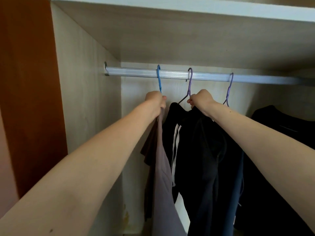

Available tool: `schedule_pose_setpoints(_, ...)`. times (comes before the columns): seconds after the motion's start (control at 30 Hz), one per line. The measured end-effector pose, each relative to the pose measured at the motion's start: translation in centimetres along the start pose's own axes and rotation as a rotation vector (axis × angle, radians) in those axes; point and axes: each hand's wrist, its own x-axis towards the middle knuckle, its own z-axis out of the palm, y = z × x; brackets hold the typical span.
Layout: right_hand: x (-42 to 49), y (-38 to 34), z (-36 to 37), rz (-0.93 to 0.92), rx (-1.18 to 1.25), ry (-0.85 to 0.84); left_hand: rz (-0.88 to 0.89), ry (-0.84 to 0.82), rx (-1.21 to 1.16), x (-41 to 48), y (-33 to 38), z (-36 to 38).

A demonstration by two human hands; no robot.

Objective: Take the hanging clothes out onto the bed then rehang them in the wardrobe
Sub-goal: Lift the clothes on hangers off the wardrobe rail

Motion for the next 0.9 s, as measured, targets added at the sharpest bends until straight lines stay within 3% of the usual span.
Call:
schedule_pose_setpoints(0.07,0.3,-0.4,0.0,-0.038,0.009,0.015,-0.004,-0.050,-0.127,-0.1,1.0,-0.4)
schedule_pose_setpoints(0.17,0.1,-0.9,-0.4,-0.043,0.046,0.028,0.031,-0.120,-0.068,-1.1,1.8,-1.2)
schedule_pose_setpoints(0.27,-0.5,-0.8,-0.5,-0.039,0.123,0.007,0.104,-0.104,0.039,-2.0,1.1,-2.6)
schedule_pose_setpoints(0.57,-4.4,-0.6,0.5,-0.080,0.245,0.033,0.169,-0.067,-0.026,-5.4,-0.6,-4.1)
schedule_pose_setpoints(0.73,-12.2,4.5,0.5,-0.055,0.365,-0.027,0.159,-0.080,0.085,-10.6,-5.6,-6.1)
schedule_pose_setpoints(0.9,-21.6,11.1,1.1,0.025,0.409,-0.037,0.038,-0.121,0.139,-16.7,-14.7,-10.3)
